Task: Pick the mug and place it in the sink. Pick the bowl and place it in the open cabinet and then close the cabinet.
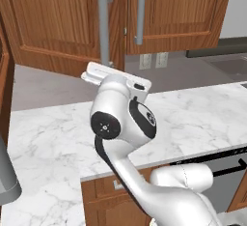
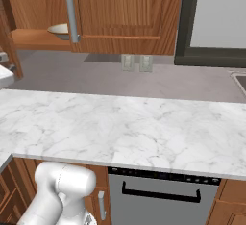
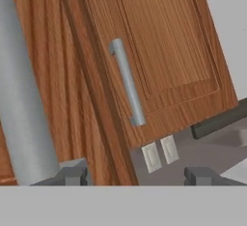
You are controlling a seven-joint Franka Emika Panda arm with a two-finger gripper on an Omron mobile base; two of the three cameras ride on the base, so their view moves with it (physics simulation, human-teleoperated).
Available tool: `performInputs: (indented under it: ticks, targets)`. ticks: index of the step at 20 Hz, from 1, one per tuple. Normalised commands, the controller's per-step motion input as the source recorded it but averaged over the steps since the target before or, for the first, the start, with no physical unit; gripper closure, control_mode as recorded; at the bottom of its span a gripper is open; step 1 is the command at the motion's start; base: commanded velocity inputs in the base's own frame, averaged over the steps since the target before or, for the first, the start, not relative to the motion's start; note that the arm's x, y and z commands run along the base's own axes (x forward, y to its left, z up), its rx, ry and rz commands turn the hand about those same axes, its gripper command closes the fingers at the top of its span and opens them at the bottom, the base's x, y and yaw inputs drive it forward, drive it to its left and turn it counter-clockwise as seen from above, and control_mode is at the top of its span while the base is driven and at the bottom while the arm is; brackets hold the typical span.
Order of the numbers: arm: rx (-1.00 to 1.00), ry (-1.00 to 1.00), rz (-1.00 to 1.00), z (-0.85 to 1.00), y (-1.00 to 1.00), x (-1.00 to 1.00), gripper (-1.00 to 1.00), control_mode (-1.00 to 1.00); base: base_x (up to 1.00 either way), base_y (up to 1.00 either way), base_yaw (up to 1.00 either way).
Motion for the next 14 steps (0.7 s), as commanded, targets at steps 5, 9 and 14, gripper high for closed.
performInputs:
  ticks: [5, 9, 14]
  targets:
    - [0.0, -0.02, 0.01, 0.0, 0.0, 0.49, -1.0, -1.0, 0.0, 0.0, 0.0]
    - [0.0, -0.04, 0.0, 0.0, 0.0, 0.43, -1.0, -1.0, 0.0, 0.0, 0.0]
    - [0.0, -0.04, 0.0, 0.0, 0.0, 0.44, -1.0, -1.0, 0.0, 0.0, 0.0]
